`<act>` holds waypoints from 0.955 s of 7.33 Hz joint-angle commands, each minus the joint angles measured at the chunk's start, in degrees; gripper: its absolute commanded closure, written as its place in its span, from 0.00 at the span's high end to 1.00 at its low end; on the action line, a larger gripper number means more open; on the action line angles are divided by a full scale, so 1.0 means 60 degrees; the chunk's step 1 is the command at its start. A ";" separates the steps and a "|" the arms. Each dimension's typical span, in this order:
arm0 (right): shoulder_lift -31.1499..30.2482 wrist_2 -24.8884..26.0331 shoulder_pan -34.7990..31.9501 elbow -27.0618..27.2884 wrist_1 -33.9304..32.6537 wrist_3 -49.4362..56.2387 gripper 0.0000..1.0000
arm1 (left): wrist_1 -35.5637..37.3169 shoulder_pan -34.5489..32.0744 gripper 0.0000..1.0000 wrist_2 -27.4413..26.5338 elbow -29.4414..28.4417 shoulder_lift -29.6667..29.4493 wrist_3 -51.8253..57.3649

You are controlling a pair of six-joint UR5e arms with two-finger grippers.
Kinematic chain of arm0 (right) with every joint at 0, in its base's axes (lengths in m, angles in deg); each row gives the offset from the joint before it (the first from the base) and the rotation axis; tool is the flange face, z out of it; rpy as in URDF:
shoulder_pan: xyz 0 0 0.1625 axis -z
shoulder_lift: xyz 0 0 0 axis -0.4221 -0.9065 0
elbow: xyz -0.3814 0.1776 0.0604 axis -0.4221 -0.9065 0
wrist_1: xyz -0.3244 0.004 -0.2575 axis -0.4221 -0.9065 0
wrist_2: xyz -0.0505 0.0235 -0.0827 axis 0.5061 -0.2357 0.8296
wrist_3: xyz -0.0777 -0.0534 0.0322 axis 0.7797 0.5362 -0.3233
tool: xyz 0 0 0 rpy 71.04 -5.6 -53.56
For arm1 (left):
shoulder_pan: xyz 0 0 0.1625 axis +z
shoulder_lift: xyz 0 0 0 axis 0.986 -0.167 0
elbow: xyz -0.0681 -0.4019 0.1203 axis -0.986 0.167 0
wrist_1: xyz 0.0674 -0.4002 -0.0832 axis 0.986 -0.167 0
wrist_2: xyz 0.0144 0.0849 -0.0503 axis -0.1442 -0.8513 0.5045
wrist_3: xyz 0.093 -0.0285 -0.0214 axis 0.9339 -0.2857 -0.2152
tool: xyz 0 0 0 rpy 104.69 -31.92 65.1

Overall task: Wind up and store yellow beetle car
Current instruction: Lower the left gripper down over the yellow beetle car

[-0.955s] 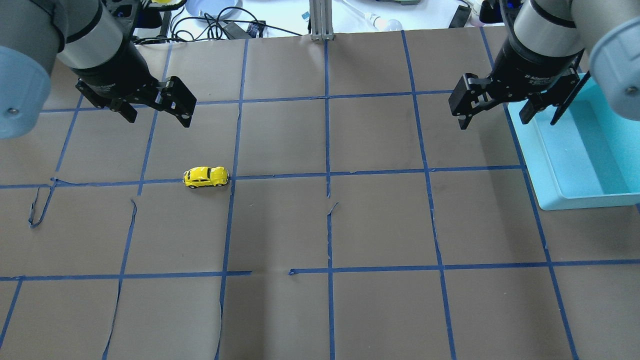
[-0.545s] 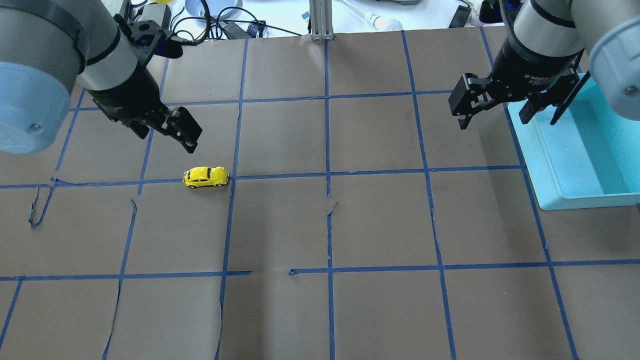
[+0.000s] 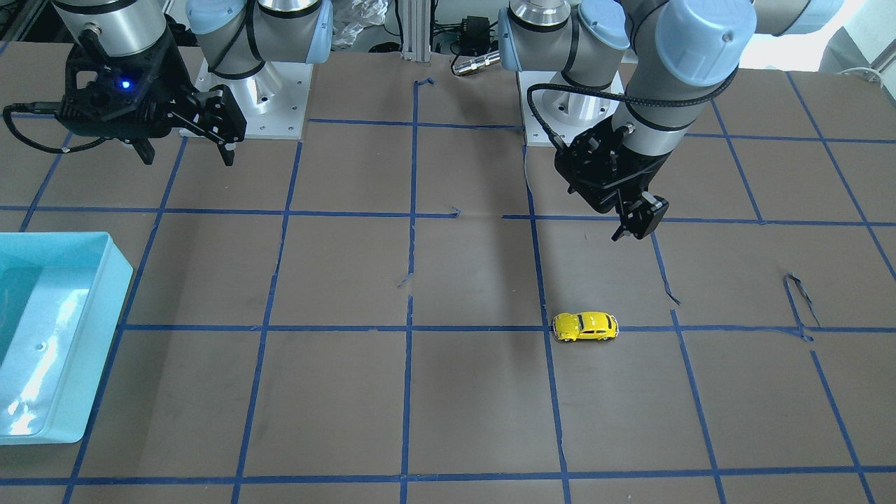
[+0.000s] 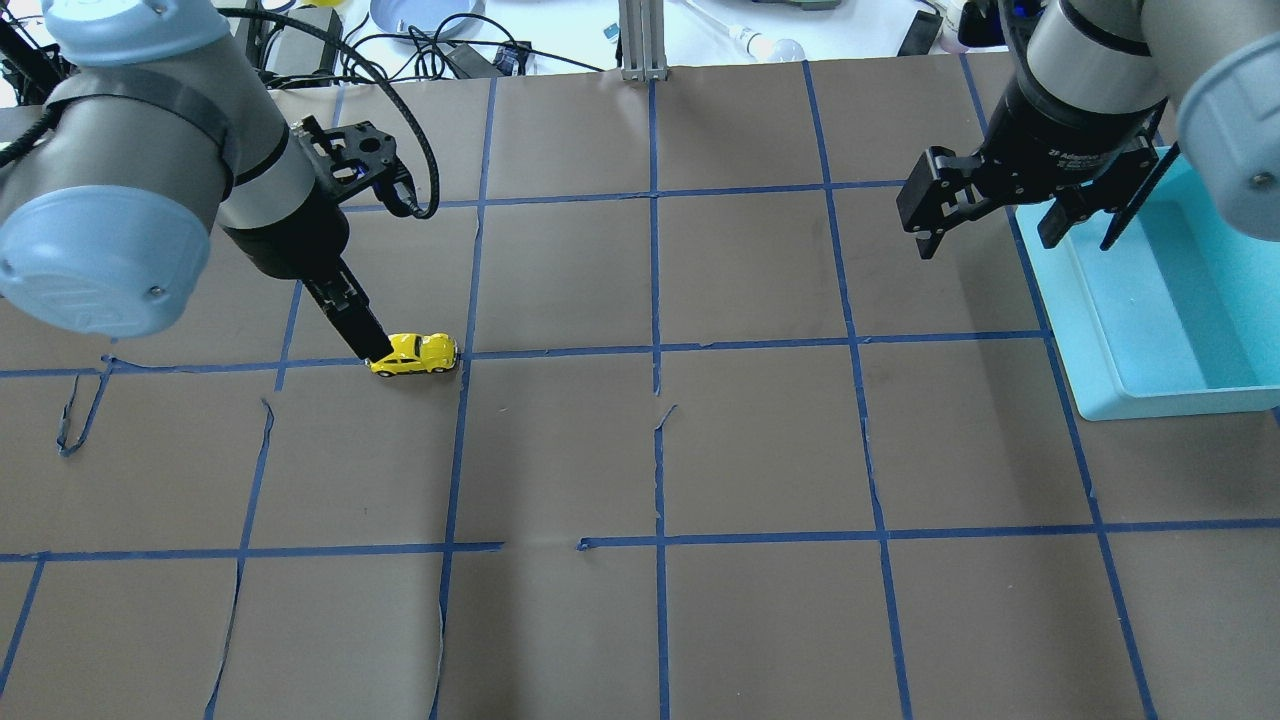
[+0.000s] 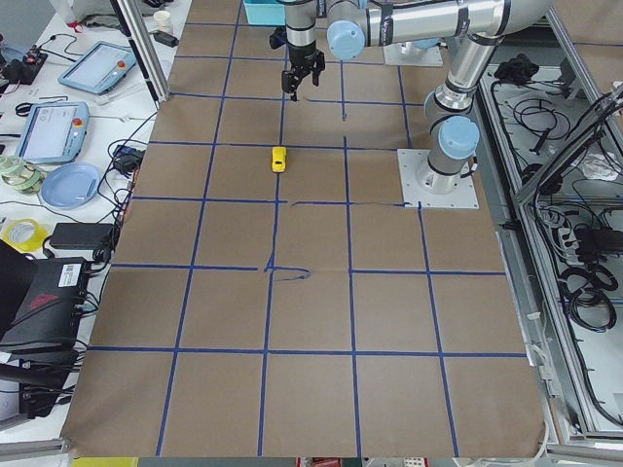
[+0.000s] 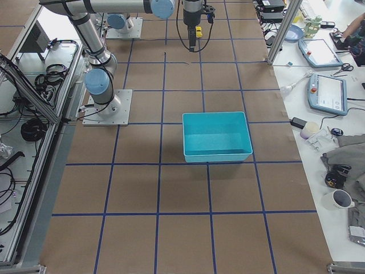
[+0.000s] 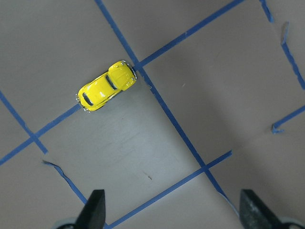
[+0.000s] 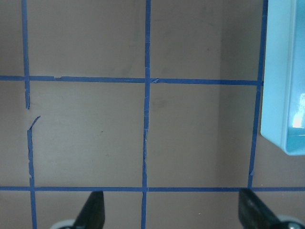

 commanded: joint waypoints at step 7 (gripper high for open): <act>0.0000 -0.0015 0.0000 0.0000 -0.0006 0.0000 1.00 | 0.4076 0.0260 0.97 -0.0331 0.0882 -0.2556 0.5278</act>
